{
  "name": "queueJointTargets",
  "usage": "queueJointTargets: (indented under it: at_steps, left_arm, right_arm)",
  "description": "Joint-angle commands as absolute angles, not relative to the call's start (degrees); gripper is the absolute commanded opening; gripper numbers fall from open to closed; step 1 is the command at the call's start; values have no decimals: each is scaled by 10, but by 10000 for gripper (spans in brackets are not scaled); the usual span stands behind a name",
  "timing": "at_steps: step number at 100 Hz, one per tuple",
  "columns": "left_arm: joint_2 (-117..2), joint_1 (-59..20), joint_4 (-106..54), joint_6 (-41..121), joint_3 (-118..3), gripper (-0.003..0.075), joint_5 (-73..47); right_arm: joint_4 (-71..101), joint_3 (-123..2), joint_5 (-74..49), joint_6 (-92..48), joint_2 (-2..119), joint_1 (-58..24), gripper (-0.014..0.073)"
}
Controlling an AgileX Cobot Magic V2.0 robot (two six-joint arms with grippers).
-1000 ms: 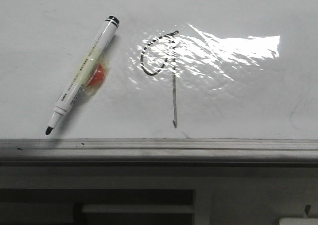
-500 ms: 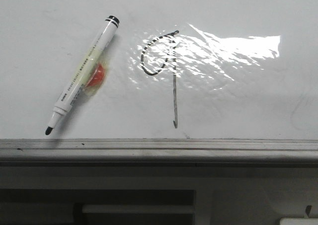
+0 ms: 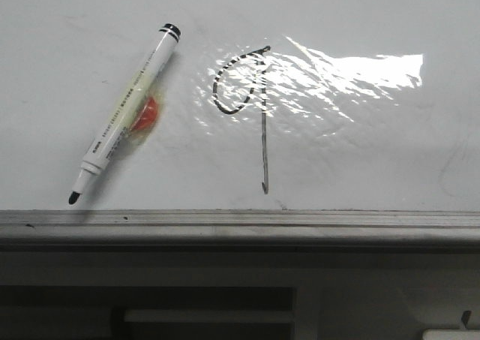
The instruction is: Write number 9 on whiteboard
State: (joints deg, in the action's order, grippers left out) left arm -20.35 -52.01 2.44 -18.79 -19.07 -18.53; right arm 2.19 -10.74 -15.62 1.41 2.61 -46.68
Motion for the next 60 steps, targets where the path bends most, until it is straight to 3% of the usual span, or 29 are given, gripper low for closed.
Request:
queueJointTargets:
  at_steps: [1,29,60]
  left_arm:
    - [-207,-521,20,-188,-206,-20,-147]
    - [-206,-494,60,-188,-205,-20,-156]
    - [-106,-281,58,-188,-114,-20,-115]
  right_arm:
    - [20,-122,-112,9,32,-467,-61]
    - [20,-122,-112,9,32,-467,-61]
    - [20,-122,-112,9,32,-467,-61]
